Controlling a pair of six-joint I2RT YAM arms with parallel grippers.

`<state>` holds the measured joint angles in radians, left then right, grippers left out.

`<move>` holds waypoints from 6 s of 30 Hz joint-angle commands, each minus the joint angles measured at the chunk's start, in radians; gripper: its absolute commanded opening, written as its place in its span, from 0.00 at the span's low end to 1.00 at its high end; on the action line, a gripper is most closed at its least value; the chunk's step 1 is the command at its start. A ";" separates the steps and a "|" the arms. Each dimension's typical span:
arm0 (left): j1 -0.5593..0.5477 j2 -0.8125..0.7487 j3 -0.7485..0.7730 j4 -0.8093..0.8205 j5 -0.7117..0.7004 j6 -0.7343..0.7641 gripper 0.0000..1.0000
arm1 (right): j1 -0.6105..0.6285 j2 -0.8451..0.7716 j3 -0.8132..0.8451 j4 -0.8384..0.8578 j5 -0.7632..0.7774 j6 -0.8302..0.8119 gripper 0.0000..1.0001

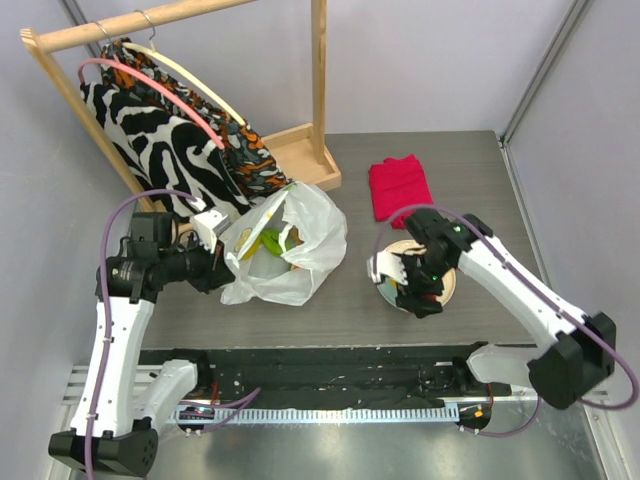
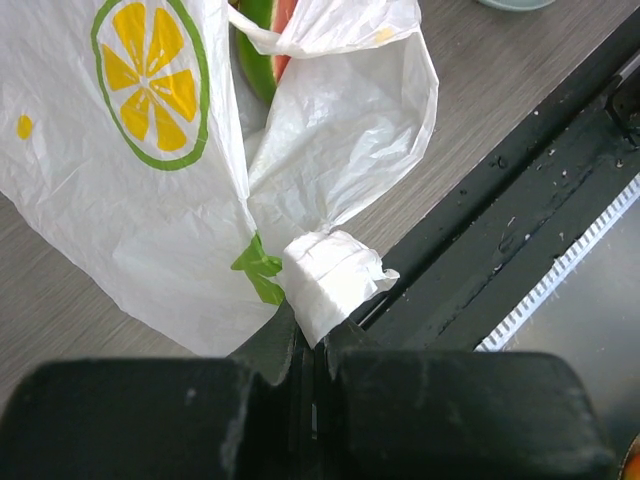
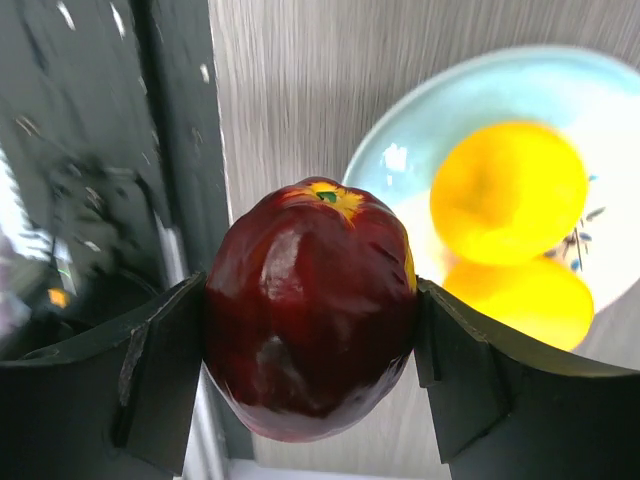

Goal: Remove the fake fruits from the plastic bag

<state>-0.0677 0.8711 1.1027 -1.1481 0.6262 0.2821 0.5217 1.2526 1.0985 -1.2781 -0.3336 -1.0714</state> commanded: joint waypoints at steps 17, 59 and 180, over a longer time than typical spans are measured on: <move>0.060 -0.030 0.014 0.010 0.059 -0.029 0.00 | -0.025 -0.176 -0.336 0.411 0.182 -0.285 0.95; 0.091 -0.061 0.020 -0.029 0.076 0.025 0.00 | 0.390 0.880 0.828 0.404 0.074 0.033 0.52; 0.117 0.026 0.031 0.097 0.159 -0.159 0.00 | 0.176 0.364 0.618 0.548 -0.254 0.820 0.78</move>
<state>0.0364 0.8974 1.0927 -1.0809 0.7330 0.1825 0.5667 1.5547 1.6691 -0.7616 -0.5411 -0.2836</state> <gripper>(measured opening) 0.017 0.835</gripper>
